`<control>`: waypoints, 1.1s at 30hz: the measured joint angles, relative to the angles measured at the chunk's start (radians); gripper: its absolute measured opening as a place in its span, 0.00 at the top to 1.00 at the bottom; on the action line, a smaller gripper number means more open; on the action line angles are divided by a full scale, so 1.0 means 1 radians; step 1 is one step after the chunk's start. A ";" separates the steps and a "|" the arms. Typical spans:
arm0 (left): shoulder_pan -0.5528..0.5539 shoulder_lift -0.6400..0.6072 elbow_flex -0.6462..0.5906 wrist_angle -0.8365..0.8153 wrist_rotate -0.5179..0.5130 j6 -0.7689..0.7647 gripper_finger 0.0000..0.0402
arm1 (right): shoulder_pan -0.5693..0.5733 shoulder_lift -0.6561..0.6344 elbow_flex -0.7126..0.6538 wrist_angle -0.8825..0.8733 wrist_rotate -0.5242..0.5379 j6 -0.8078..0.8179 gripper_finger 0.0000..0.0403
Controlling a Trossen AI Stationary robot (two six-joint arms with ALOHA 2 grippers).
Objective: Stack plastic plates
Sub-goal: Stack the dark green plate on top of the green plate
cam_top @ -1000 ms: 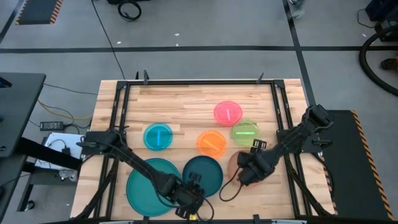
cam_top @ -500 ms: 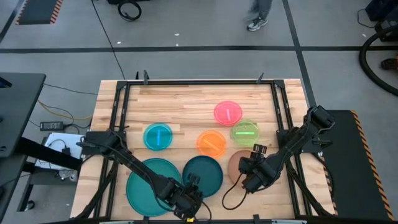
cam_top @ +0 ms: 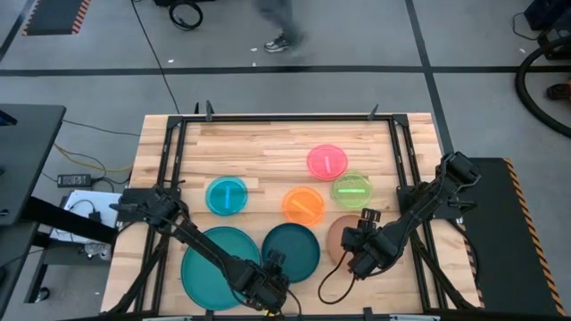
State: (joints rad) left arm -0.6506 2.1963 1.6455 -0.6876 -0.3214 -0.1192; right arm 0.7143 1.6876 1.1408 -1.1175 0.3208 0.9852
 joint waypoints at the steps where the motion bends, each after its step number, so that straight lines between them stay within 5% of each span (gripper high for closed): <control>1: 0.000 0.000 0.000 -0.001 0.000 0.000 0.65 | 0.000 0.000 0.000 0.002 0.000 0.000 0.51; 8: 0.000 0.000 0.000 -0.007 0.001 0.009 0.68 | 0.000 0.000 0.000 0.007 0.000 0.000 0.51; 18: 0.000 -0.002 0.001 -0.021 -0.006 0.035 0.96 | 0.000 0.000 0.000 0.019 0.000 -0.001 0.51; 25: -0.006 -0.002 0.020 -0.049 -0.002 0.061 0.96 | 0.000 0.000 0.000 0.023 0.000 -0.009 0.51; 33: -0.017 -0.002 0.222 -0.229 -0.009 0.024 0.96 | -0.003 0.000 0.000 0.027 0.000 -0.012 0.51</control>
State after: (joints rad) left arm -0.6680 2.1948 1.8673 -0.9170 -0.3306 -0.0955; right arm 0.7113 1.6878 1.1408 -1.0902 0.3210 0.9733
